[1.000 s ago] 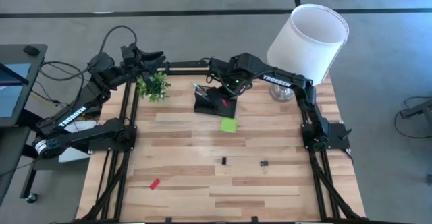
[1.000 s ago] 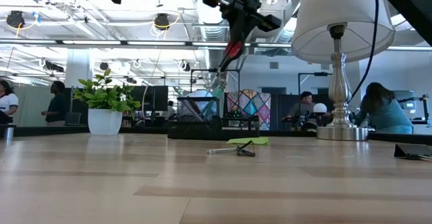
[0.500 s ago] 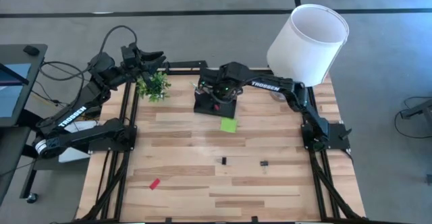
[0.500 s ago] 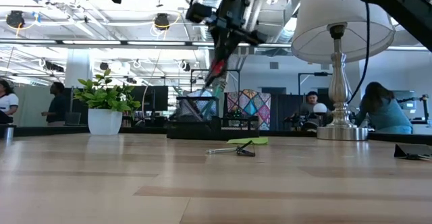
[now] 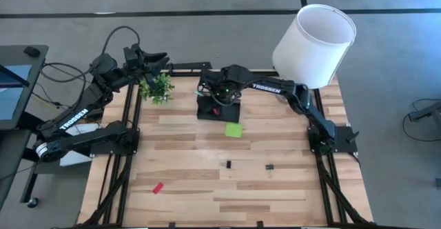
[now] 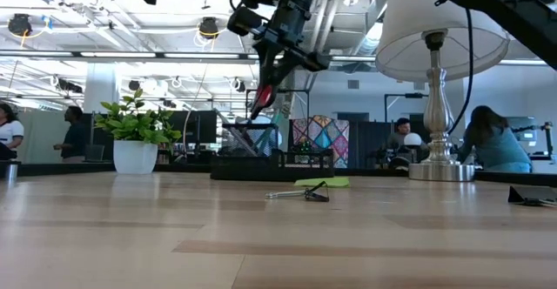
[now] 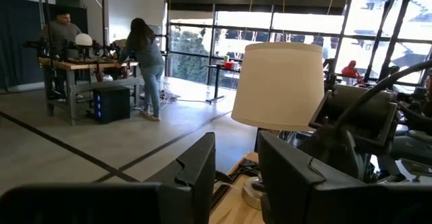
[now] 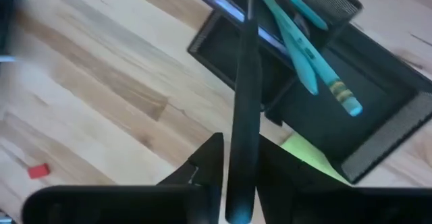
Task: Pick and place office supplies into organizer
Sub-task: Put the black scissor into the black desk organizer
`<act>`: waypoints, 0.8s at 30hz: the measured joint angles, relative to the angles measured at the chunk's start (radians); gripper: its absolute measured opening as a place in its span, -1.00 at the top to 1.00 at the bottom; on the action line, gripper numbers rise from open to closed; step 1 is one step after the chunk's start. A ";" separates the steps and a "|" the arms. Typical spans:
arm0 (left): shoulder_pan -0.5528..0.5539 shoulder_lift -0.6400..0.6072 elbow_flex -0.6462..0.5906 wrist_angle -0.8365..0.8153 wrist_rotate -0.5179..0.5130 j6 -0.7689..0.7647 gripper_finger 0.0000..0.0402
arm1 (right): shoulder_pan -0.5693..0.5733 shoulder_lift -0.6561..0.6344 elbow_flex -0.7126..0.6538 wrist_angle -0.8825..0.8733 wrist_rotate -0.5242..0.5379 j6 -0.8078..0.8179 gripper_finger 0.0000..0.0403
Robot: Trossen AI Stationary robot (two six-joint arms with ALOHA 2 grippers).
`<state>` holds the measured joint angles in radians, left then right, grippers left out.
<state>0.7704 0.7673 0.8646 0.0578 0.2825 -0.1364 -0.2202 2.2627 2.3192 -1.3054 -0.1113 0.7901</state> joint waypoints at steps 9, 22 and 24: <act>0.000 0.000 0.000 0.000 0.000 0.000 0.46 | -0.014 0.000 0.000 0.022 -0.017 0.048 0.55; 0.000 0.000 0.000 0.000 -0.002 0.011 0.46 | -0.004 -0.052 0.036 -0.004 0.012 0.021 0.87; 0.000 0.000 0.000 0.000 -0.005 0.011 0.46 | 0.001 -0.057 0.038 0.005 0.037 0.021 0.87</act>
<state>0.7700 0.7675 0.8642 0.0578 0.2779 -0.1253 -0.2194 2.2062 2.3576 -1.3000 -0.0743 0.8112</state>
